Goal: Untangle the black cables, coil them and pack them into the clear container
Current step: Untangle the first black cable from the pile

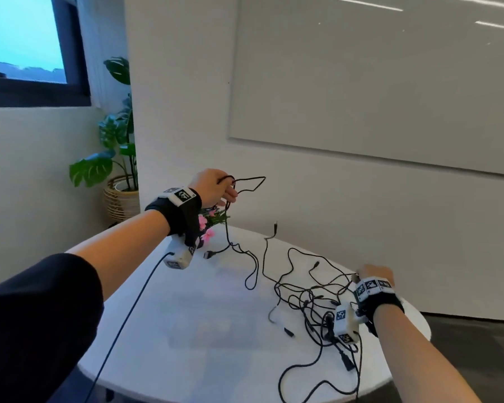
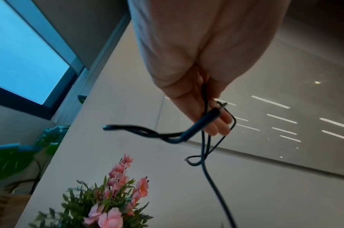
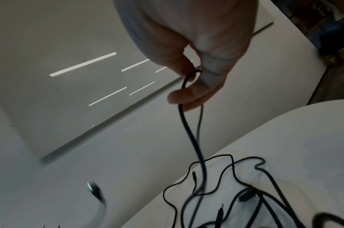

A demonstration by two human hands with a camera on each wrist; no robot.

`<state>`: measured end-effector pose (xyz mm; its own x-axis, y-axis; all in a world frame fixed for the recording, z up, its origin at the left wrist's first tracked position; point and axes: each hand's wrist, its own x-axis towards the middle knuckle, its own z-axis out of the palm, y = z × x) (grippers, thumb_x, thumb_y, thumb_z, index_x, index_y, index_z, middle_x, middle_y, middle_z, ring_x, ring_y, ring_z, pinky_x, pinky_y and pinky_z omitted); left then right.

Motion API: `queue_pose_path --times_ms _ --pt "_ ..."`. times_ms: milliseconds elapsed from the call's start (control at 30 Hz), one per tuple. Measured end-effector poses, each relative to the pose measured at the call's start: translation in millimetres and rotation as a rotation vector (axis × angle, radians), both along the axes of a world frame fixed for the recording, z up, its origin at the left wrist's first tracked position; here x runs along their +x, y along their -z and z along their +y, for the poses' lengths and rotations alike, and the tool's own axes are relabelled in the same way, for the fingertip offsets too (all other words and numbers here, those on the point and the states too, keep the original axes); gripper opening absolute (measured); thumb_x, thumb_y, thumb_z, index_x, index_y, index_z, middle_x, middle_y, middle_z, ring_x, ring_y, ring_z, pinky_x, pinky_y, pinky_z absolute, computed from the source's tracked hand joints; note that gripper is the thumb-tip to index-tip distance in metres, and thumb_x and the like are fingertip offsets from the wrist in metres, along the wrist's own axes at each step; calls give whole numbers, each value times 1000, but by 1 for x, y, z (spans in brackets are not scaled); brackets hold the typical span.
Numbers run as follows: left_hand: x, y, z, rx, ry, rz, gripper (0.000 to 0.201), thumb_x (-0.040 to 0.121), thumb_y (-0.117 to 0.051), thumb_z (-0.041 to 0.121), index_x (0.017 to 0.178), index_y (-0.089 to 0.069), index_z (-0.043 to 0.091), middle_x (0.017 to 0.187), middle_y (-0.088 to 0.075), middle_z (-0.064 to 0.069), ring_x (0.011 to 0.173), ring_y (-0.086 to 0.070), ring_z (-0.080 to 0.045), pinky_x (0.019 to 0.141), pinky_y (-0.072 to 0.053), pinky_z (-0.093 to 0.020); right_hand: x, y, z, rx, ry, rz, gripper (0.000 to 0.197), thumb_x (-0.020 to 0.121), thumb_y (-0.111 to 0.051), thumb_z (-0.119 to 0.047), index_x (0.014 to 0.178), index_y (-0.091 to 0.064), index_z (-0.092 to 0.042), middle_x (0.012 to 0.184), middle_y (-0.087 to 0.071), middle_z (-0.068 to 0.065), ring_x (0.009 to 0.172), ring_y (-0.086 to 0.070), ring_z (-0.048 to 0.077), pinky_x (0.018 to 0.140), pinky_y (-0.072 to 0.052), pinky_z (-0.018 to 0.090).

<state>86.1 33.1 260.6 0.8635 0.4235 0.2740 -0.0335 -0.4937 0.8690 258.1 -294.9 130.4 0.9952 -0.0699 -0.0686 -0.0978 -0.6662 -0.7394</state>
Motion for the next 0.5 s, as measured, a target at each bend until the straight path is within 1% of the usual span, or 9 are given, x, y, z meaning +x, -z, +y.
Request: queue_pose_path --times_ms 67,167,200,267,300,367,433,467,500 --pt "0 2 1 25 44 7 23 101 -38 19 97 -57 6 85 -69 -10 76 -69 -18 59 -51 -27 -3 9 7 -83 -20 55 17 89 -51 -21 77 -58 -11 77 -56 1 71 -54 19 69 -48 25" --pt "-1 6 -2 3 83 -14 23 101 -39 21 97 -58 9 89 -70 -7 80 -69 -14 61 -52 -25 -2 13 26 -143 -35 86 26 84 -49 -26 95 -55 -4 89 -56 16 71 -54 27 65 -42 33" --pt "-2 7 -3 -1 92 -23 23 101 -39 21 99 -59 9 90 -70 -6 82 -69 -13 61 -52 -24 -5 9 34 -176 -66 89 32 86 -49 -28 103 -56 -2 103 -57 20 81 -58 31 68 -43 34" --pt "-4 8 -8 -20 117 -44 24 100 -40 21 104 -60 8 91 -70 -4 84 -68 -10 65 -54 -23 -19 -8 54 -186 -132 -1 44 90 -51 -29 124 -52 -1 131 -47 22 108 -55 35 86 -45 37" --pt "-5 8 -11 -44 129 -52 24 100 -40 21 106 -60 8 91 -70 -3 85 -68 -9 69 -56 -24 -29 -17 65 -122 -213 -84 46 90 -54 -28 130 -49 -4 138 -42 21 117 -51 35 96 -43 37" --pt "-8 9 -19 -92 164 -61 24 100 -41 21 108 -60 9 94 -70 -4 88 -67 -9 74 -55 -24 -49 -37 89 57 -438 -236 56 88 -62 -30 137 -43 -10 146 -37 12 129 -43 28 106 -37 38" --pt "-11 13 -27 -81 214 -53 26 100 -41 21 112 -61 9 98 -71 -6 92 -67 -10 76 -55 -24 -76 -55 112 278 -601 -320 78 82 -67 -41 145 -27 -18 151 -26 1 134 -34 16 109 -33 36" --pt "-13 15 -30 -37 238 -43 27 100 -42 21 114 -61 9 100 -71 -6 94 -68 -11 77 -55 -25 -87 -63 120 371 -634 -368 83 81 -67 -44 147 -21 -22 151 -25 -2 132 -32 11 108 -32 33" --pt "-15 17 -32 12 258 -34 27 100 -42 21 115 -61 9 101 -71 -6 94 -68 -12 77 -55 -25 -95 -69 126 441 -645 -421 79 82 -65 -44 145 -23 -24 148 -32 -2 128 -35 8 105 -34 30"
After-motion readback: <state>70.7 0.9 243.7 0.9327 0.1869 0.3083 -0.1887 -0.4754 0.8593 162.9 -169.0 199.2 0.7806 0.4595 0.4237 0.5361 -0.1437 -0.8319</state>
